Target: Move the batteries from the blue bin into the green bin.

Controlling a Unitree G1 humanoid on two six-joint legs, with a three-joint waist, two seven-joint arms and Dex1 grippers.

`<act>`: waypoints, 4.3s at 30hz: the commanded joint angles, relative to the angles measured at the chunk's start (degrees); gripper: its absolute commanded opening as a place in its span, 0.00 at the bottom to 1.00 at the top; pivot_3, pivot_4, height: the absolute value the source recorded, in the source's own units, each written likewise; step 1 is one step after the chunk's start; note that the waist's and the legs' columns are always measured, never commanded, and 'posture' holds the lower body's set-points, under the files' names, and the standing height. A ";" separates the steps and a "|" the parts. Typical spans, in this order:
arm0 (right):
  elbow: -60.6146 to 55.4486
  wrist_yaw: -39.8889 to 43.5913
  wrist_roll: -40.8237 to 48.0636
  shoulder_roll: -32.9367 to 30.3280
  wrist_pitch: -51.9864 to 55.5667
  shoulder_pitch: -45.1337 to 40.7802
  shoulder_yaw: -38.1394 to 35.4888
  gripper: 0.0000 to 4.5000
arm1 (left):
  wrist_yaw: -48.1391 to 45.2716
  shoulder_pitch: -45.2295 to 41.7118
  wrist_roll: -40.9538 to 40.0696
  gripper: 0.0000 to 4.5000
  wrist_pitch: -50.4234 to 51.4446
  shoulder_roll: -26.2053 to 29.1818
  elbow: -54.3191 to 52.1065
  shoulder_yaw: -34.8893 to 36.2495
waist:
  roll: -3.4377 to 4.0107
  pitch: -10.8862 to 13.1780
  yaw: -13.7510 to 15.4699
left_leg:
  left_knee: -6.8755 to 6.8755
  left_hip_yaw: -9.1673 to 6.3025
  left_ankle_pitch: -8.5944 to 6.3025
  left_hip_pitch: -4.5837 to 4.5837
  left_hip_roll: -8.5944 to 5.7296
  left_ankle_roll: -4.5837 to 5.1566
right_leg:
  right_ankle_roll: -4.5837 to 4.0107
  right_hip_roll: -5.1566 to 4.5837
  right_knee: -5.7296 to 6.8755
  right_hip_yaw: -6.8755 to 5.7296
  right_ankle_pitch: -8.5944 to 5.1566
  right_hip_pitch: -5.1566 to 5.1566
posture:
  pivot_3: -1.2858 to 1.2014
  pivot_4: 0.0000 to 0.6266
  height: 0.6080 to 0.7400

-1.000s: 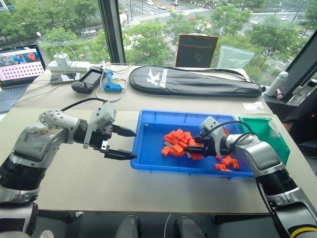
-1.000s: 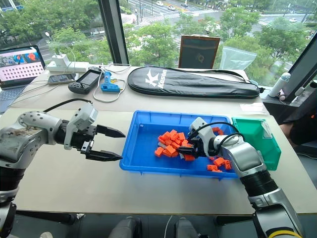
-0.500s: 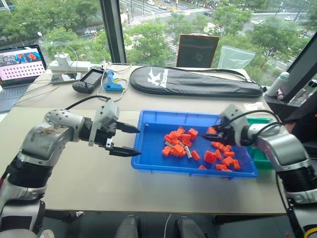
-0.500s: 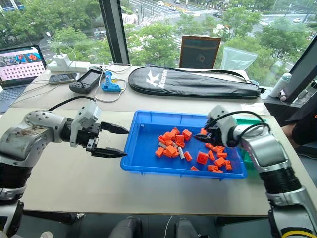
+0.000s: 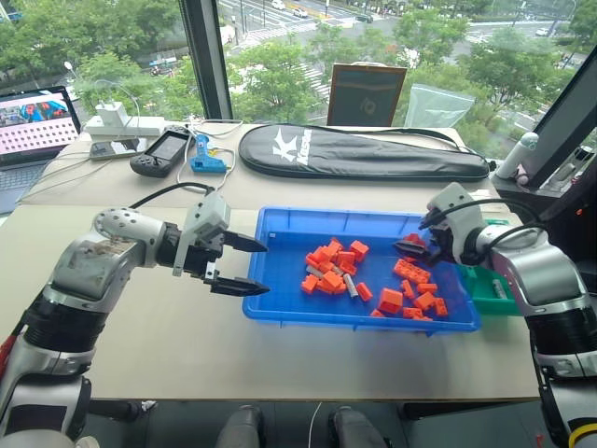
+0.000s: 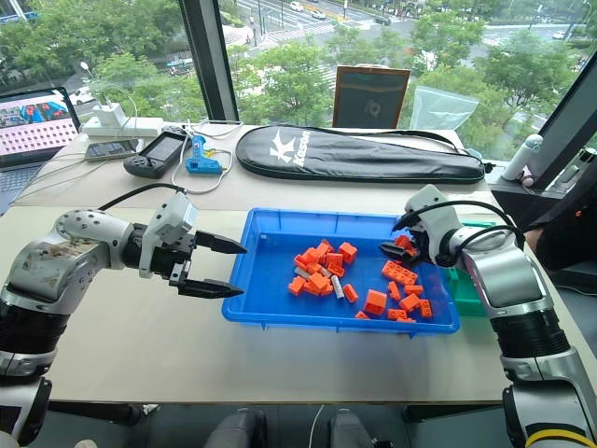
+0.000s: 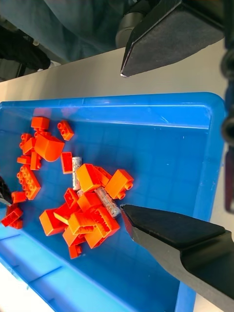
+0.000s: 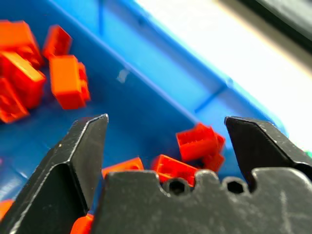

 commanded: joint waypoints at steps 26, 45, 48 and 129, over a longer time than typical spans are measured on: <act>-20.55 -15.17 9.62 12.20 36.62 -0.19 8.86 0.99 | 2.00 -3.38 2.38 1.00 -3.19 -1.56 1.21 1.73 | 0.00 0.00 0.24 | 0.09 -0.03 0.00 -0.03 0.02 -0.01 | -0.02 0.02 0.07 -0.01 0.00 0.01 | 0.52 0.24 1.00; -7.12 -10.94 4.54 8.32 22.40 -1.95 18.40 0.38 | 5.70 -2.60 -0.13 1.00 -1.00 -2.40 -1.23 3.38 | 0.00 -0.01 0.05 | 0.10 -0.05 0.00 0.03 0.04 0.00 | -0.02 0.06 0.06 0.00 0.00 0.06 | 0.52 0.24 1.00; -7.39 -10.59 3.97 7.67 22.22 -2.05 18.86 0.15 | 5.86 -2.23 -0.18 1.00 -1.20 -2.34 -1.45 3.25 | -0.01 -0.01 0.09 | 0.10 -0.05 0.00 0.03 0.04 0.00 | -0.02 0.06 0.05 0.00 0.00 0.08 | 0.52 0.24 1.00; -3.69 -5.48 -0.13 14.55 13.73 -3.90 20.28 0.81 | 7.90 -0.71 0.37 1.00 -1.62 -3.62 -2.63 2.44 | 0.04 0.01 0.18 | 0.14 -0.17 0.00 -0.07 0.05 0.00 | 0.01 0.29 0.02 0.24 0.00 0.05 | 0.52 0.24 1.00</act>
